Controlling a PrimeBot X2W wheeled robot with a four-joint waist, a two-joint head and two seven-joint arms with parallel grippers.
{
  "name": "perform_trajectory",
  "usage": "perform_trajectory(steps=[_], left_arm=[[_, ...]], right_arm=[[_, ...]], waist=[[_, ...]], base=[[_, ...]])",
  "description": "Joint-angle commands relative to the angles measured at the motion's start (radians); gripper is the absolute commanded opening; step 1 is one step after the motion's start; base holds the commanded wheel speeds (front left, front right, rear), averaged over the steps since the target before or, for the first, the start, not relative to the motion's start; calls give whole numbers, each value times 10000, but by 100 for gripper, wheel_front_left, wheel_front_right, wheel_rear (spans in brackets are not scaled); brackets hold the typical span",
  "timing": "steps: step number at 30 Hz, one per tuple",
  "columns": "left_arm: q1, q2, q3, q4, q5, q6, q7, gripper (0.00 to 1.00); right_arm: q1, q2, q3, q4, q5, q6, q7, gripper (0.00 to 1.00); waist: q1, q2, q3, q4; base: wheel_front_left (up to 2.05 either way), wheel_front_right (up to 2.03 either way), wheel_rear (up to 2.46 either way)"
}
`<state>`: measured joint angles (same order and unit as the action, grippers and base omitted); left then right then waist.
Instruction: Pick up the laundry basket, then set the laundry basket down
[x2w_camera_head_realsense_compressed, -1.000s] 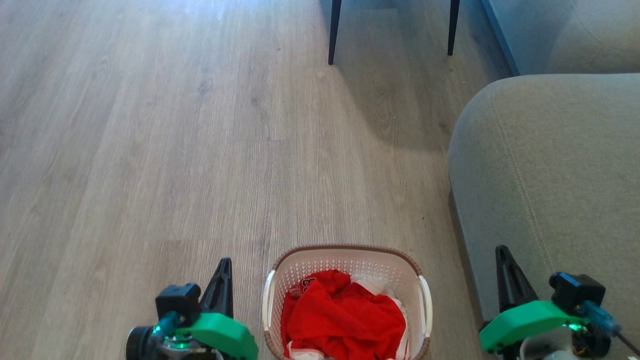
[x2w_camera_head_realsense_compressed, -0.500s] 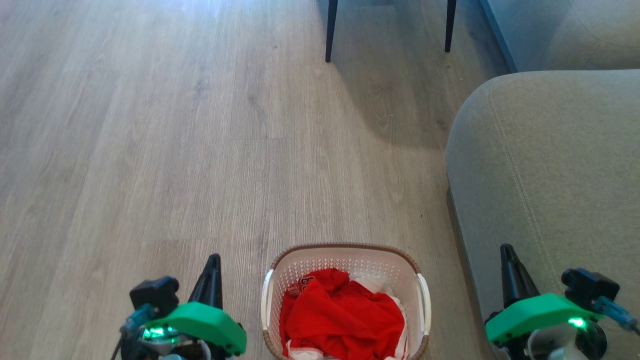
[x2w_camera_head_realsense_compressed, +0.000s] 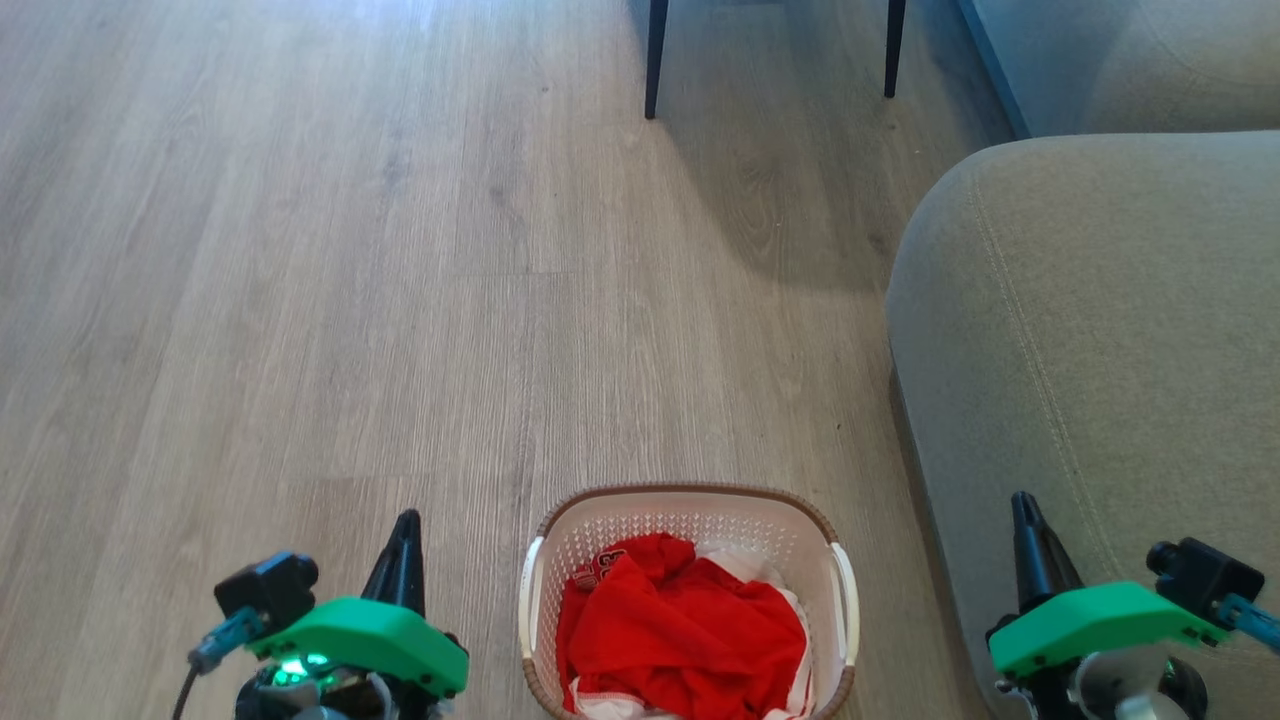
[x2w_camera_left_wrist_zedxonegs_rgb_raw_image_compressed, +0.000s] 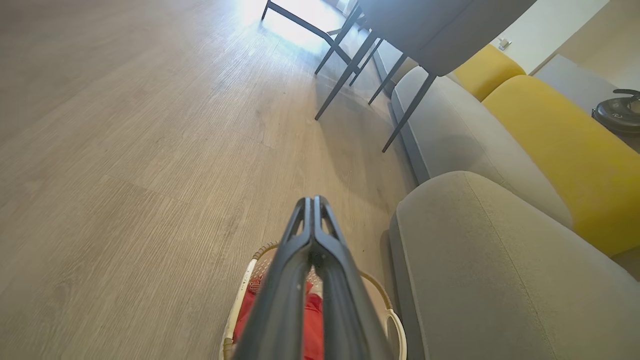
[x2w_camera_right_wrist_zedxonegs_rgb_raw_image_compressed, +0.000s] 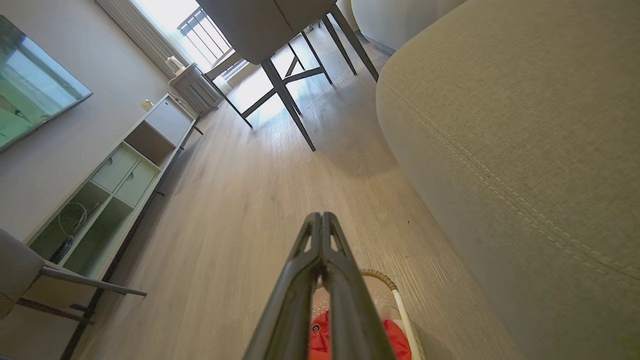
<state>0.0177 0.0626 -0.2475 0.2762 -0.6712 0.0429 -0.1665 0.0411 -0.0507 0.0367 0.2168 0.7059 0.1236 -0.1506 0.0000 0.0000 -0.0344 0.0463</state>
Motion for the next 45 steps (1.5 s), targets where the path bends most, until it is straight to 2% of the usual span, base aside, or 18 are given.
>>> perform_trajectory(steps=[1,45], left_arm=[[-615,116,225,-319,-229,-99,74,0],[-928,173,1748,-332,-5239,-958,1299,0]], right_arm=[[-585,-166,0,-256,232,23,23,0],[-1042,-216,-597,13,5007,49,1240,0]], waist=[[0,0,4,-5],[0,0,199,-245]], base=[[0,0,0],[0,0,0]])
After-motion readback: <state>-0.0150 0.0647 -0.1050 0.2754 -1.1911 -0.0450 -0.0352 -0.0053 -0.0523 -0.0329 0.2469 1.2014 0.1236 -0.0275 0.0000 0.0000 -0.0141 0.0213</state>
